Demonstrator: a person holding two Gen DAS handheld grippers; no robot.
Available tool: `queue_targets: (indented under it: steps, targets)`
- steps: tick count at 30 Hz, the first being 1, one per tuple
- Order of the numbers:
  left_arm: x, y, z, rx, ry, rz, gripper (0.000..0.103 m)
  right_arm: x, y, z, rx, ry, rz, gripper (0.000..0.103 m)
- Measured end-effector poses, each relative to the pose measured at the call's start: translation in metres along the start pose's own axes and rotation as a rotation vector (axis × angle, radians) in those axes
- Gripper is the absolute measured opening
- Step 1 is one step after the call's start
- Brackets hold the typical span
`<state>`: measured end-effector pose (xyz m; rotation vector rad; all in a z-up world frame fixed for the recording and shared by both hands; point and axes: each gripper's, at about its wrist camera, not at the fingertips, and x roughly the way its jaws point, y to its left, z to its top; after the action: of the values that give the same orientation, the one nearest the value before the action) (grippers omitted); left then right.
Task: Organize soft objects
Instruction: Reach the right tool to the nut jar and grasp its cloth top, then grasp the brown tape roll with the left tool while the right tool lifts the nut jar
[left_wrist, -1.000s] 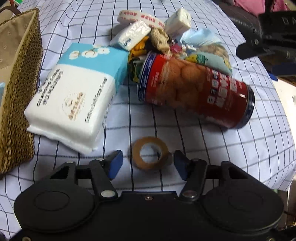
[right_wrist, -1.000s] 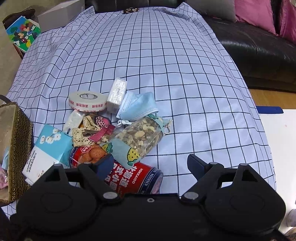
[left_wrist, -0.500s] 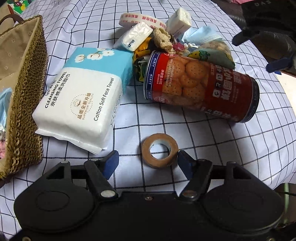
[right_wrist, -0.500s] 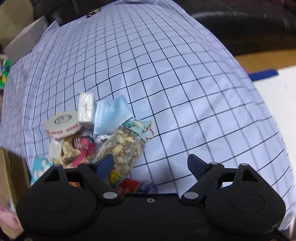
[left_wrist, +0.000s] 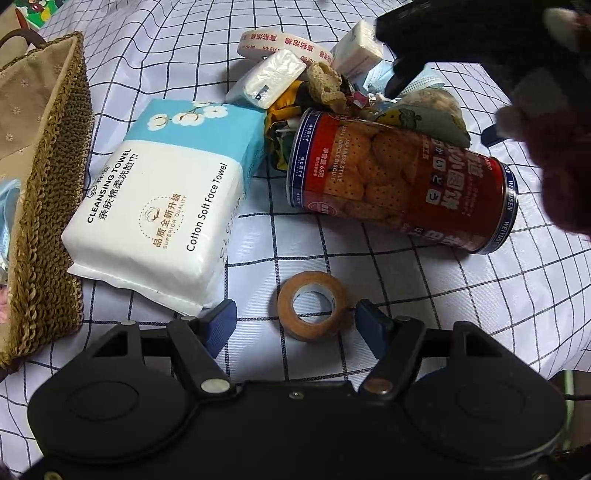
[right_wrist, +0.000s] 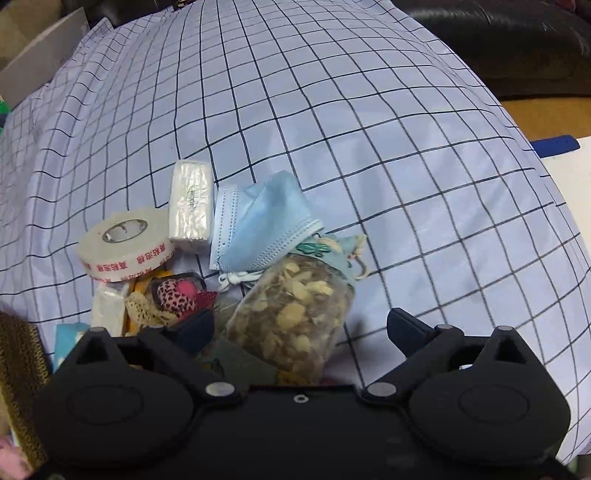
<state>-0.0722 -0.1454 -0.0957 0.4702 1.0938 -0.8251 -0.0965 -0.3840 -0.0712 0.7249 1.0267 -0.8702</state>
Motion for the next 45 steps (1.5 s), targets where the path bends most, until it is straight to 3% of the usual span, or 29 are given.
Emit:
queue_targets:
  steps: [6,8,9,16,24,30,39,45]
  targets:
    - [-0.003,0.007,-0.002,-0.008,-0.005,-0.001,0.067,0.019,0.018,0.0,-0.045,0.006,-0.072,0.097]
    - [-0.004,0.009,-0.002,-0.015,-0.005,-0.005,0.067,0.022,0.019,0.0,-0.076,0.023,-0.068,0.068]
    - [-0.005,0.009,-0.002,-0.016,-0.007,-0.006,0.067,0.022,0.019,0.0,-0.084,0.038,-0.049,0.063]
    - [-0.007,0.006,-0.004,-0.015,-0.016,0.002,0.067,0.005,-0.008,0.0,-0.091,0.043,-0.055,0.057]
    - [-0.005,0.005,-0.004,-0.018,-0.017,0.007,0.07,-0.02,-0.044,-0.016,-0.28,-0.041,-0.167,0.054]
    - [-0.002,0.006,-0.002,-0.026,-0.018,0.007,0.074,-0.028,-0.067,-0.033,-0.339,-0.058,-0.149,0.054]
    - [0.004,-0.009,0.0,0.023,-0.023,0.0,0.076,-0.023,-0.074,-0.028,-0.256,-0.042,-0.073,0.064]
    - [0.004,-0.023,-0.006,0.105,-0.035,-0.02,0.076,-0.027,-0.06,-0.034,-0.312,-0.099,-0.088,0.083]
